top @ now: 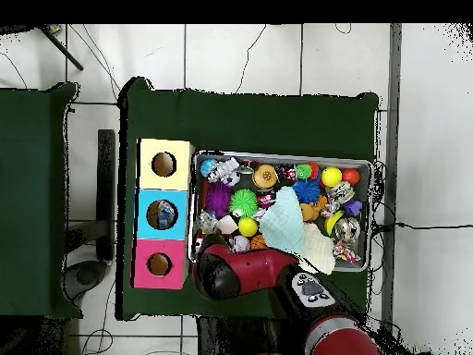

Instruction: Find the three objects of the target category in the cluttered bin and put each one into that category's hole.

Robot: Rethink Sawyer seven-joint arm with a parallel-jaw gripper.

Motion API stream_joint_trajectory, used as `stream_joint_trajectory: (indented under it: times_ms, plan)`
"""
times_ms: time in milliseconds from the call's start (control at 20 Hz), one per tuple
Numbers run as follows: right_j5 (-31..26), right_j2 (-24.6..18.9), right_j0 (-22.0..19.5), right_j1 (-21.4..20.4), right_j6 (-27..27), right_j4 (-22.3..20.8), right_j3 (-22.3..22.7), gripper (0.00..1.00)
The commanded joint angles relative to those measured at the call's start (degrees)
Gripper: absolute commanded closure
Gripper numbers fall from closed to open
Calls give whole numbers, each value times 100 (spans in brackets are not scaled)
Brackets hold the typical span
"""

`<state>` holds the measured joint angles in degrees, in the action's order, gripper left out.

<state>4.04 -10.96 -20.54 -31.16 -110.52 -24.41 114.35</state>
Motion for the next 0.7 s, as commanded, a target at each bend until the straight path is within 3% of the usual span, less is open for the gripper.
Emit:
stream_joint_trajectory:
  times_ms: [50, 650, 700]
  plan:
    - [484, -439, -277, 421, -474, -316, -477, 0]
    - [340, -520, -381, 393, -525, -271, -431, 0]
    - [346, -508, -385, 393, -555, -242, -416, 100]
